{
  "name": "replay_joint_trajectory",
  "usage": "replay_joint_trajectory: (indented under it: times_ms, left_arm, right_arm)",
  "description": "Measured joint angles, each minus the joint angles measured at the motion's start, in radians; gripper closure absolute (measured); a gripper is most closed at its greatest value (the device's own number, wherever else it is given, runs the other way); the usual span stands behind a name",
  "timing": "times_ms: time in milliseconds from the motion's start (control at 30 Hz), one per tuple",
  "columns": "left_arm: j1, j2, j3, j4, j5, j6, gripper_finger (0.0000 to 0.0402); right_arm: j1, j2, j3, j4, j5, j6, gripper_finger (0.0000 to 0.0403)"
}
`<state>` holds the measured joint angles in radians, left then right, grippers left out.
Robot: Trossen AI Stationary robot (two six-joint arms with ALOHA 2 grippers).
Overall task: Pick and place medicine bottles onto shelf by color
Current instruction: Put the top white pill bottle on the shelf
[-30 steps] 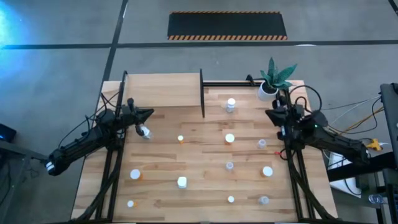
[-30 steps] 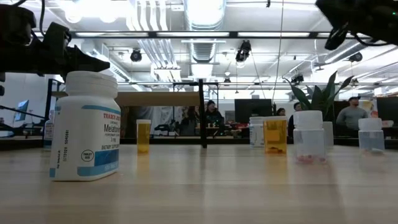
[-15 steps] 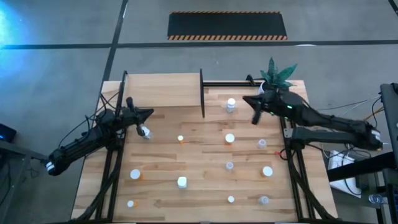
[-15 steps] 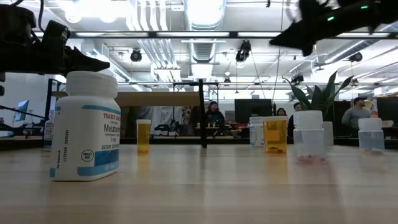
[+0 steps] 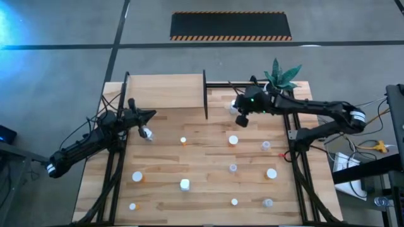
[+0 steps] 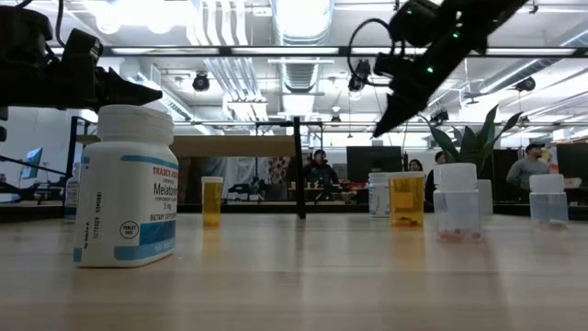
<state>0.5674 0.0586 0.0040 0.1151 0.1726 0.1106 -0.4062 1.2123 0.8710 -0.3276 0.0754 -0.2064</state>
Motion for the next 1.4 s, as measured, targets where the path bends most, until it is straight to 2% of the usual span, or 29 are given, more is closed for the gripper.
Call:
replay_joint_trajectory:
  times_ms: [133, 233, 400, 500, 633, 733, 1033, 1133, 1267, 1400]
  left_arm:
    - [0.000, 0.000, 0.000, 0.008, 0.001, -0.061, 0.0394]
    - [0.000, 0.002, 0.000, 0.007, 0.002, -0.087, 0.0394]
    - [0.000, 0.005, 0.000, 0.007, 0.002, -0.079, 0.0394]
    - [0.000, 0.005, 0.000, 0.007, 0.002, -0.078, 0.0394]
    - [0.000, 0.005, 0.000, 0.025, 0.002, -0.034, 0.0394]
    - [0.000, 0.004, 0.000, 0.052, 0.002, 0.005, 0.0394]
    - [0.000, 0.005, 0.000, 0.060, 0.002, 0.011, 0.0394]
    - [0.000, 0.005, 0.000, 0.060, 0.002, 0.011, 0.0394]
    - [0.000, 0.004, 0.000, 0.061, 0.002, 0.011, 0.0394]
    - [0.000, 0.004, 0.000, 0.063, 0.002, 0.037, 0.0394]
  right_arm:
    - [-0.002, 0.086, 0.110, -0.157, 0.006, -0.014, 0.0389]
    - [0.000, 0.148, 0.222, -0.292, 0.004, -0.030, 0.0366]
    - [0.000, 0.290, 0.378, -0.546, 0.006, -0.033, 0.0288]
    - [0.000, 0.355, 0.458, -0.643, 0.020, -0.100, 0.0229]
    - [0.000, 0.443, 0.540, -0.721, 0.138, -0.237, 0.0165]
    - [-0.010, 0.482, 0.576, -0.727, 0.183, -0.339, 0.0141]
    - [-0.051, 0.588, 0.638, -0.735, 0.180, -0.484, 0.0145]
    - [-0.061, 0.609, 0.642, -0.743, 0.176, -0.487, 0.0149]
    - [-0.074, 0.612, 0.645, -0.764, 0.119, -0.479, 0.0160]
    - [-0.085, 0.615, 0.645, -0.770, 0.097, -0.448, 0.0190]
